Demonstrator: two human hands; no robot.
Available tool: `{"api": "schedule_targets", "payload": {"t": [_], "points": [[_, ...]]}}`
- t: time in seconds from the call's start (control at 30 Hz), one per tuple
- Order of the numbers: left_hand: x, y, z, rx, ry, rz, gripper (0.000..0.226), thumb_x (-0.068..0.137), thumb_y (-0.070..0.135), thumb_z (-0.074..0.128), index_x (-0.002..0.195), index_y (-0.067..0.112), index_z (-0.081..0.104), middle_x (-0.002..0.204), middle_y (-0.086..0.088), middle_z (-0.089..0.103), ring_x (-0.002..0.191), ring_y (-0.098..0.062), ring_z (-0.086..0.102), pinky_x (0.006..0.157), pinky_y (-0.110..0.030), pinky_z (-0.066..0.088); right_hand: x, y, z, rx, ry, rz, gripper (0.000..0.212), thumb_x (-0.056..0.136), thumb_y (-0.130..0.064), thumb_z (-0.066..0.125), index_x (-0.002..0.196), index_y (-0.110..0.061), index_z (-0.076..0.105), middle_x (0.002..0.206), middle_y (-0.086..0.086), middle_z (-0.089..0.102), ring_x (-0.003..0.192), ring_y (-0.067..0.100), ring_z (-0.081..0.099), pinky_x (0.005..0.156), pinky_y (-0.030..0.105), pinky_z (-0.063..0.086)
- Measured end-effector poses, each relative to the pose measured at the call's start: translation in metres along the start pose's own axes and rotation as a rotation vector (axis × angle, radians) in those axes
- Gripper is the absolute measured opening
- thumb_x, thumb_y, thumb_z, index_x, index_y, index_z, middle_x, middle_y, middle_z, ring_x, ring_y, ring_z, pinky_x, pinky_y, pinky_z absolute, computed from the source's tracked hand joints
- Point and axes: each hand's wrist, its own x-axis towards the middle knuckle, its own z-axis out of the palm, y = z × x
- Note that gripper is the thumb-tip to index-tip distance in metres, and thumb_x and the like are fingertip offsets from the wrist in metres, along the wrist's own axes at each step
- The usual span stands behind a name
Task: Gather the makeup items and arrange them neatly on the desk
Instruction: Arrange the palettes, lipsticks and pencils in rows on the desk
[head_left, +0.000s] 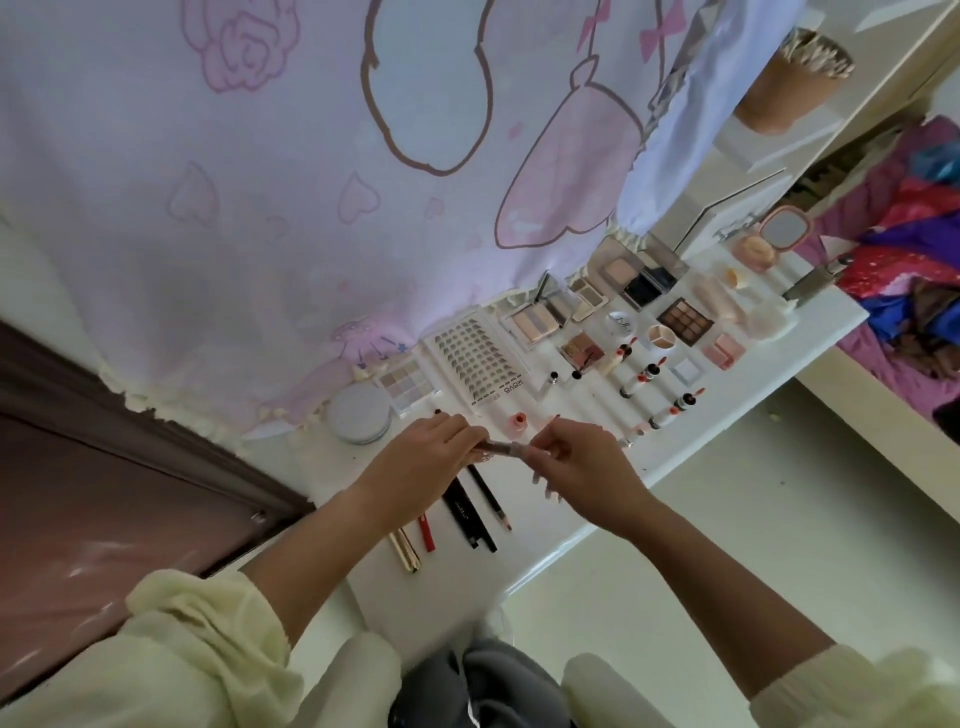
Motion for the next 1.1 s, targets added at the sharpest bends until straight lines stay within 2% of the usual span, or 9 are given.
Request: {"api": "schedule_targets", "payload": {"t": [0.13, 0.33, 0.5, 0.67, 0.73, 0.83, 0.9, 1.0, 1.1], "points": [[-0.004, 0.015, -0.006, 0.066, 0.063, -0.116, 0.037, 0.099, 0.038, 0.037, 0.093, 0.012, 0.063, 0.078, 0.001, 0.06, 0.064, -0.015, 0.053, 0.058, -0.029, 0.045, 0.007, -0.005, -0.006, 0.232, -0.052, -0.019, 0.027, 0.09, -0.038, 0.065, 0.081, -0.012, 0.069, 0.059, 0.0, 0.066, 0.047, 0.009, 0.056, 0.051, 0.025, 0.046], [-0.006, 0.022, -0.016, -0.001, 0.058, -0.317, 0.051, 0.102, 0.046, 0.021, 0.093, 0.015, 0.06, 0.074, 0.005, 0.058, 0.06, -0.013, 0.049, 0.059, -0.026, 0.041, 0.023, -0.012, -0.014, 0.288, -0.111, -0.189, 0.018, 0.085, -0.024, 0.072, 0.085, -0.007, 0.068, 0.07, 0.006, 0.07, 0.06, 0.018, 0.065, 0.062, 0.033, 0.055], [-0.003, 0.025, -0.023, 0.047, 0.071, -0.34, 0.042, 0.101, 0.042, 0.027, 0.088, 0.017, 0.058, 0.071, 0.006, 0.054, 0.058, -0.011, 0.044, 0.057, -0.026, 0.04, 0.031, -0.019, -0.016, 0.384, -0.222, -0.082, 0.044, 0.094, -0.038, 0.059, 0.083, 0.004, 0.065, 0.066, 0.013, 0.07, 0.053, 0.023, 0.065, 0.051, 0.028, 0.052], [-0.004, 0.027, -0.025, 0.102, 0.057, -0.37, 0.034, 0.1, 0.038, 0.032, 0.087, 0.018, 0.056, 0.071, 0.009, 0.05, 0.059, -0.007, 0.034, 0.06, -0.023, 0.031, 0.037, -0.014, -0.021, 0.383, -0.259, -0.146, 0.018, 0.085, -0.018, 0.073, 0.09, -0.002, 0.065, 0.083, 0.009, 0.074, 0.068, 0.017, 0.07, 0.065, 0.028, 0.057], [-0.004, 0.028, -0.025, 0.097, 0.042, -0.387, 0.034, 0.1, 0.038, 0.031, 0.088, 0.018, 0.056, 0.072, 0.01, 0.05, 0.059, -0.007, 0.036, 0.06, -0.023, 0.032, 0.038, -0.015, -0.02, 0.401, -0.304, -0.131, 0.027, 0.085, -0.026, 0.072, 0.095, -0.002, 0.065, 0.089, 0.009, 0.074, 0.074, 0.022, 0.072, 0.067, 0.03, 0.058], [-0.001, 0.031, -0.026, 0.087, 0.01, -0.399, 0.037, 0.1, 0.04, 0.029, 0.088, 0.019, 0.056, 0.071, 0.009, 0.05, 0.058, -0.009, 0.039, 0.06, -0.023, 0.033, 0.036, -0.018, -0.019, 0.386, -0.293, -0.091, 0.04, 0.093, -0.036, 0.06, 0.089, 0.004, 0.065, 0.074, 0.012, 0.073, 0.06, 0.025, 0.069, 0.056, 0.029, 0.055], [0.001, 0.032, -0.027, 0.094, 0.0, -0.401, 0.038, 0.1, 0.041, 0.027, 0.087, 0.019, 0.056, 0.071, 0.009, 0.049, 0.057, -0.009, 0.039, 0.059, -0.022, 0.032, 0.038, -0.014, -0.02, 0.382, -0.252, -0.11, 0.032, 0.092, -0.027, 0.063, 0.085, 0.004, 0.064, 0.071, 0.013, 0.072, 0.057, 0.023, 0.066, 0.055, 0.029, 0.052], [0.001, 0.034, -0.027, 0.106, -0.006, -0.411, 0.04, 0.1, 0.042, 0.026, 0.086, 0.018, 0.055, 0.07, 0.008, 0.048, 0.057, -0.01, 0.039, 0.059, -0.023, 0.03, 0.042, -0.009, -0.026, 0.394, -0.26, -0.147, 0.013, 0.082, -0.013, 0.075, 0.089, -0.005, 0.068, 0.086, 0.011, 0.073, 0.07, 0.02, 0.071, 0.067, 0.031, 0.058], [0.002, 0.037, -0.028, 0.072, -0.026, -0.445, 0.04, 0.1, 0.044, 0.025, 0.089, 0.019, 0.055, 0.073, 0.008, 0.049, 0.06, -0.01, 0.04, 0.061, -0.023, 0.031, 0.041, -0.011, -0.028, 0.408, -0.265, -0.134, 0.03, 0.08, -0.031, 0.075, 0.093, -0.005, 0.069, 0.084, 0.009, 0.074, 0.071, 0.022, 0.072, 0.065, 0.029, 0.059]]}}
